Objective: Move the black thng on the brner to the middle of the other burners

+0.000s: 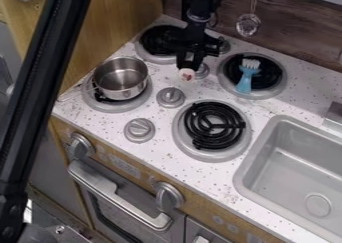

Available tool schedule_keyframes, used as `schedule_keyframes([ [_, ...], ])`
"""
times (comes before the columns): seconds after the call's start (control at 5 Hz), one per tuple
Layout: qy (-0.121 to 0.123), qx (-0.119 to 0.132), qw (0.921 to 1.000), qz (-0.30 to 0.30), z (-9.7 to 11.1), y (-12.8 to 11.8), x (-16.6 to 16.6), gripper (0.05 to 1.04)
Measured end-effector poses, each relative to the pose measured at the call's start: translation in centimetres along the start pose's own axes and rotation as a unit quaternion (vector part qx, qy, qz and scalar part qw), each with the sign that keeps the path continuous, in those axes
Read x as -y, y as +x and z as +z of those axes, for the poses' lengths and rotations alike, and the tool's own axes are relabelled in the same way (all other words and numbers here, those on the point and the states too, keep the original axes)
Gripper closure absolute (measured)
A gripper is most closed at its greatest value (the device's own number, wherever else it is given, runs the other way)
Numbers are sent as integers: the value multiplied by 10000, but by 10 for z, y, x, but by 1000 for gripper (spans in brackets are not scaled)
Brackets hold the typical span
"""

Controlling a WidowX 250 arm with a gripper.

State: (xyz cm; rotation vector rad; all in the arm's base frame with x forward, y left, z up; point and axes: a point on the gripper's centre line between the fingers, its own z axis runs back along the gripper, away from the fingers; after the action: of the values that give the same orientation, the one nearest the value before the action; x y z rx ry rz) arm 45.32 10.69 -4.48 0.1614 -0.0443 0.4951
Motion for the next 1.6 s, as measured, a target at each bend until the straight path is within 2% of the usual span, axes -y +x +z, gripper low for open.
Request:
schedule_keyframes([
  [0.2,-81,-61,9997,201,-10,9,-7,685],
  [0.4,-197,-200,9993,261,-20,11,-8,373],
  [0.6,-246,-191,9993,203,-21,12,-7,114],
  [0.8,-302,-373,9988,-28,-17,2,0,86],
  [1.0,-491,-276,9982,-199,22,-8,1,86],
  [1.2,-802,-197,9927,-878,51,-34,10,86],
  [1.4,-812,102,9875,-1350,77,-60,16,86],
  [1.6,-932,425,9772,-1858,103,-82,27,86],
])
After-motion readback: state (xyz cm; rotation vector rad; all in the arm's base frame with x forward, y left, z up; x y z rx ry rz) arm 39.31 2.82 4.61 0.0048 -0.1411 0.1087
